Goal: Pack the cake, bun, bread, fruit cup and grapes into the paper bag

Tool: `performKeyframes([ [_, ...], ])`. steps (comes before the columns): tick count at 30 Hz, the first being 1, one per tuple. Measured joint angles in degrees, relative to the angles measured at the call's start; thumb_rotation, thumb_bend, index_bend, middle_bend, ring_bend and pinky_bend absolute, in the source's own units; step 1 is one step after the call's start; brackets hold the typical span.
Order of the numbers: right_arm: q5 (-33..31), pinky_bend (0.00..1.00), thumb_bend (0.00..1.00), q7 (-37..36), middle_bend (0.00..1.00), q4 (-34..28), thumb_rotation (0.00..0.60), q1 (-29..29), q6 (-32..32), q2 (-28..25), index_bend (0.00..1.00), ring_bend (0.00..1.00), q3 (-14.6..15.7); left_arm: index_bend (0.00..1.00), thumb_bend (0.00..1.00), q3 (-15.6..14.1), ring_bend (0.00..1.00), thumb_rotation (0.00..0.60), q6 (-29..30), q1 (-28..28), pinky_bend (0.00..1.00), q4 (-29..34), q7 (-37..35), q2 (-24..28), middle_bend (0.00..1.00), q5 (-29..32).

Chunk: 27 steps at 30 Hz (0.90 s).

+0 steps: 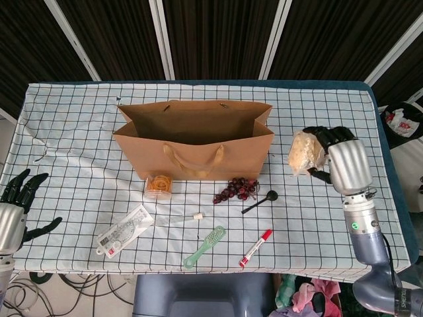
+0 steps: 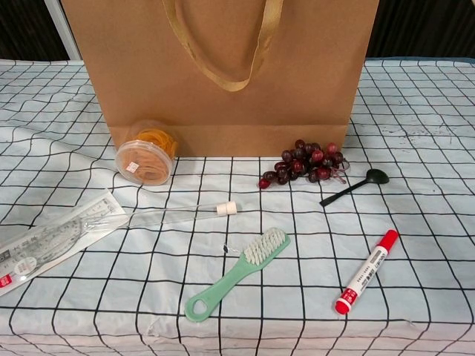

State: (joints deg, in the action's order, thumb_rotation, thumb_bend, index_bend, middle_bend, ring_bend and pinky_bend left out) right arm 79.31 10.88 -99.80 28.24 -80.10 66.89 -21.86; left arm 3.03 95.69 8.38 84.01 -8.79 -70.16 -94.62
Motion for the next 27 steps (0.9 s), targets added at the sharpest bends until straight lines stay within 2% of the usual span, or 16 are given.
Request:
performKeyframes([
  [5,-2.34,0.35,0.36,0.27,0.37,-0.59,0.600,4.00,1.15,-1.85,0.34,0.43,-5.31,0.12,0.08,0.26,0.02,0.600,-0.19,-0.04,0.12,0.06,-0.26,0.12,0.17,0.41],
  [13,-7.79,0.35,0.35,4.20,0.37,-0.83,0.600,12.89,10.60,-2.96,0.34,0.43,-8.62,0.12,0.08,0.41,0.02,0.600,-0.38,-0.08,0.12,0.02,-0.12,0.14,0.17,0.52],
  [22,-16.98,0.35,0.35,5.44,0.37,0.44,0.600,21.99,19.90,0.49,0.34,0.42,-10.04,0.12,0.08,1.10,0.02,0.600,0.11,-0.41,0.12,-0.09,-0.17,0.15,0.17,1.32],
  [27,-20.32,0.35,0.34,6.39,0.36,3.12,0.600,25.84,22.16,3.52,0.34,0.41,-9.60,0.12,0.08,1.17,0.02,0.600,0.14,-0.51,0.12,-0.18,-0.42,0.23,0.17,1.36],
])
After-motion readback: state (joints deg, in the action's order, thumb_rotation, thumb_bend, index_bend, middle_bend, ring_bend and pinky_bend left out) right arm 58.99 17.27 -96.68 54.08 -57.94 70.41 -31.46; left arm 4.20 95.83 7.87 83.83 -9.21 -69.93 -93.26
